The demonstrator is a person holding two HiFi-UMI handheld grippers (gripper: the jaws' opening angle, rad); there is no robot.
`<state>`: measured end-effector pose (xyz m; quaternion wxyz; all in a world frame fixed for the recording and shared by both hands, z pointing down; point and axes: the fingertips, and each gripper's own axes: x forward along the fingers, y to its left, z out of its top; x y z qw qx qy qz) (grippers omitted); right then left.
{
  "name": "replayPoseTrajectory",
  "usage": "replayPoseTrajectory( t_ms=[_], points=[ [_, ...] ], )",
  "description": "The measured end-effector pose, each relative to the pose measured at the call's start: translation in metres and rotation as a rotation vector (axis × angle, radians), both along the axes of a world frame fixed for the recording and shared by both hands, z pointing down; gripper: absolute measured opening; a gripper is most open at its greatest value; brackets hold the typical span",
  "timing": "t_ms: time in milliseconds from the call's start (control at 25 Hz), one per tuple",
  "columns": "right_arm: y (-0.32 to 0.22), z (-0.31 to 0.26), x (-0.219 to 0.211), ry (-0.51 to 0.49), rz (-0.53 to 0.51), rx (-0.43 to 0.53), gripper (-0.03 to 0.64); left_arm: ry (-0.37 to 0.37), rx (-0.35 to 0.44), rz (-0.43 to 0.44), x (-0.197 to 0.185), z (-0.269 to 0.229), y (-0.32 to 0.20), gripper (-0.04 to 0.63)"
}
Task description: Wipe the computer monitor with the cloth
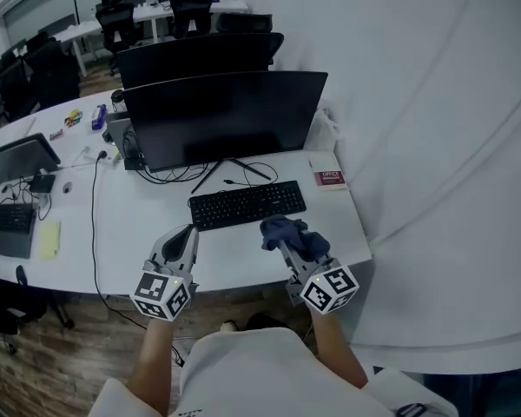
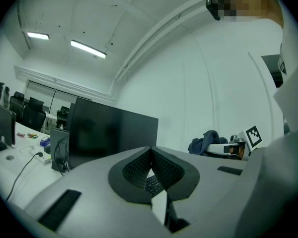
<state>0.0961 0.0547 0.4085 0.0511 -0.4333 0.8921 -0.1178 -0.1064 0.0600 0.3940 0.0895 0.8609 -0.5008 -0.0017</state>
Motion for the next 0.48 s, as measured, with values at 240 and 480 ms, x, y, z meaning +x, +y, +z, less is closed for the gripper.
replayPoseTrajectory(
  t_ms=[240, 480],
  points=[
    [0.002, 0.001, -0.001, 0.030, -0.054, 0.016, 0.109, 0.017, -0.018, -0.034, 0.005, 0.005, 0.002, 0.011],
    [-0.001, -0.001, 0.010, 0.025, -0.097, 0.015, 0.109, 0.028, -0.034, -0.064, 0.016, 0.008, 0.000, 0.011]
  ],
)
